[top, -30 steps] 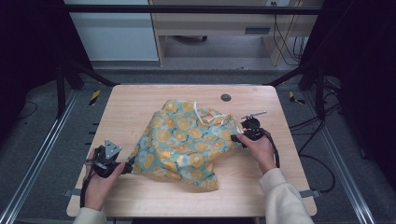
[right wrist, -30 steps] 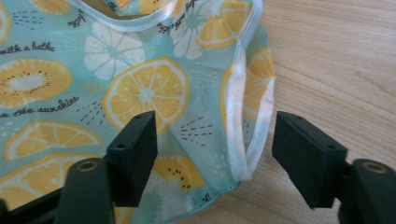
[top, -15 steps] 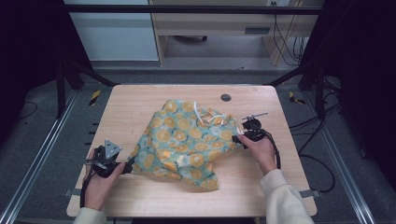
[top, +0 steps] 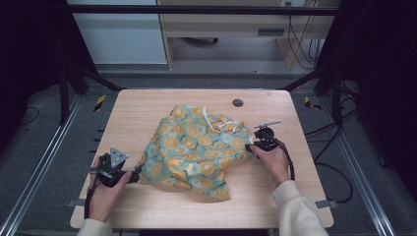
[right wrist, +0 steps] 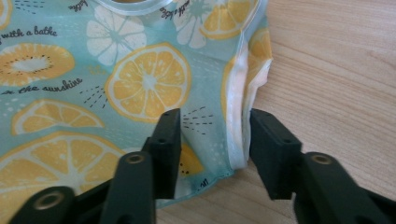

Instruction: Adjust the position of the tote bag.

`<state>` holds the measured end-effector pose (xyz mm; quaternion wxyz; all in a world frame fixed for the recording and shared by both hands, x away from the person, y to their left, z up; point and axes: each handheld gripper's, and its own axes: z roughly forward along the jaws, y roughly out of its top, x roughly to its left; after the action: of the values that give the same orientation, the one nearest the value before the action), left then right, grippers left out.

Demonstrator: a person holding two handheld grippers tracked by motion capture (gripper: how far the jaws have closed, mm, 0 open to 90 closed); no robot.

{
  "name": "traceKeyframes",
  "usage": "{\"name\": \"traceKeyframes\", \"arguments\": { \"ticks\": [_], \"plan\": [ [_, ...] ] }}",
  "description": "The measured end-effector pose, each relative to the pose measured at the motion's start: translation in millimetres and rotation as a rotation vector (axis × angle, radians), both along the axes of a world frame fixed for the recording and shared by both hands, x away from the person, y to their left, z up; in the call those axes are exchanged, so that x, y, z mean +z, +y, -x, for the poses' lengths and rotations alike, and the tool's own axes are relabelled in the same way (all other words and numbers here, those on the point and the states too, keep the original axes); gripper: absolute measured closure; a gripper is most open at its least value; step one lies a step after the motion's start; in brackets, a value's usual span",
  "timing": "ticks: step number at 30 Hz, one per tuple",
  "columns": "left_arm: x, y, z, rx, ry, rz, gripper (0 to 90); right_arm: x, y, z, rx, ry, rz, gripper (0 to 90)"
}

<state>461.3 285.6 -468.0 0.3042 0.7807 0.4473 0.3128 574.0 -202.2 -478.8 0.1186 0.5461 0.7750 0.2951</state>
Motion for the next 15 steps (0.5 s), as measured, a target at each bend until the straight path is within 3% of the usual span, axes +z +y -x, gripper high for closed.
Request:
{"name": "traceKeyframes", "arguments": {
  "ticks": [8, 9, 15],
  "plan": [
    [0.0, 0.1, -0.4, 0.002, -0.001, 0.002, 9.2, 1.2, 4.2, 0.4, 0.030, -0.016, -0.002, 75.5],
    [0.0, 0.2, -0.6, 0.001, 0.000, 0.001, 9.3, 1.8, 5.4, 0.8, 0.039, -0.018, -0.004, 81.5],
    [1.3, 0.3, 0.0, 0.002, -0.006, 0.007, 9.4, 10.2, 8.2, 2.3, 0.073, -0.048, -0.017, 89.2]
  ]
}}
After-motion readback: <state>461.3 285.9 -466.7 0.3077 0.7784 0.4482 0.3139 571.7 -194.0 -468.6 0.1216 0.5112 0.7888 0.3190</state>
